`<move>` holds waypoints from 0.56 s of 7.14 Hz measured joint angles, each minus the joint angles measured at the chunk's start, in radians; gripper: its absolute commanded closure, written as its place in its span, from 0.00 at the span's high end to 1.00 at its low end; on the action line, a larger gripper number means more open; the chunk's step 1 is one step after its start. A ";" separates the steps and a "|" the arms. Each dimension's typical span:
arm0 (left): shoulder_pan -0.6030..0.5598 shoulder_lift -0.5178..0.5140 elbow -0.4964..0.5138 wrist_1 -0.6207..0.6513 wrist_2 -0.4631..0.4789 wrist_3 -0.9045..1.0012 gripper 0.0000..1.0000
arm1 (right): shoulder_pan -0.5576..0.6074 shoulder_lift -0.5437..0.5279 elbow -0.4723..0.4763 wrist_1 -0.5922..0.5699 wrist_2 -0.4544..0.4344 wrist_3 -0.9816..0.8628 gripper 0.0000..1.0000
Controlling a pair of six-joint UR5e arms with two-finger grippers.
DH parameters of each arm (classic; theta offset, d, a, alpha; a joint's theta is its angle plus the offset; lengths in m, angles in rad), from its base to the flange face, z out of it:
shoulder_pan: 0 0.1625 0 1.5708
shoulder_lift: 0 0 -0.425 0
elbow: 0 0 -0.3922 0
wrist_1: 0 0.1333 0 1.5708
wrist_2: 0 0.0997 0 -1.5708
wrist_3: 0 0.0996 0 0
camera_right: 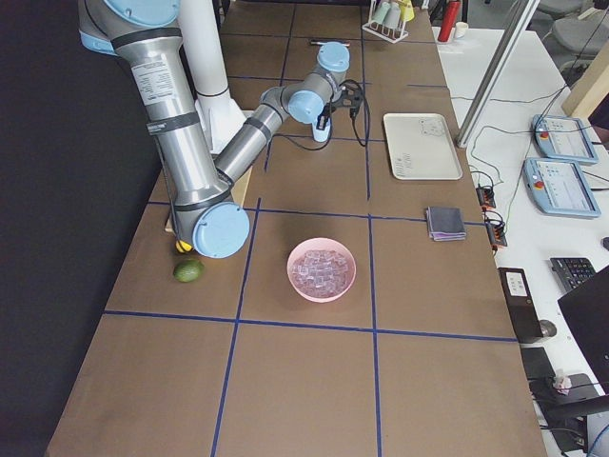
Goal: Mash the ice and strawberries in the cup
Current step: 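Carry the third ice cube with the right gripper over the cup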
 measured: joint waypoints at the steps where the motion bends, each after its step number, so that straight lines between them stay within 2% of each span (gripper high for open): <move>1: 0.000 0.005 -0.008 0.000 -0.004 0.000 1.00 | -0.085 0.068 -0.011 0.001 -0.071 0.088 0.01; 4: 0.000 0.011 -0.013 0.000 -0.005 0.001 1.00 | -0.248 0.251 -0.128 0.007 -0.252 0.240 0.01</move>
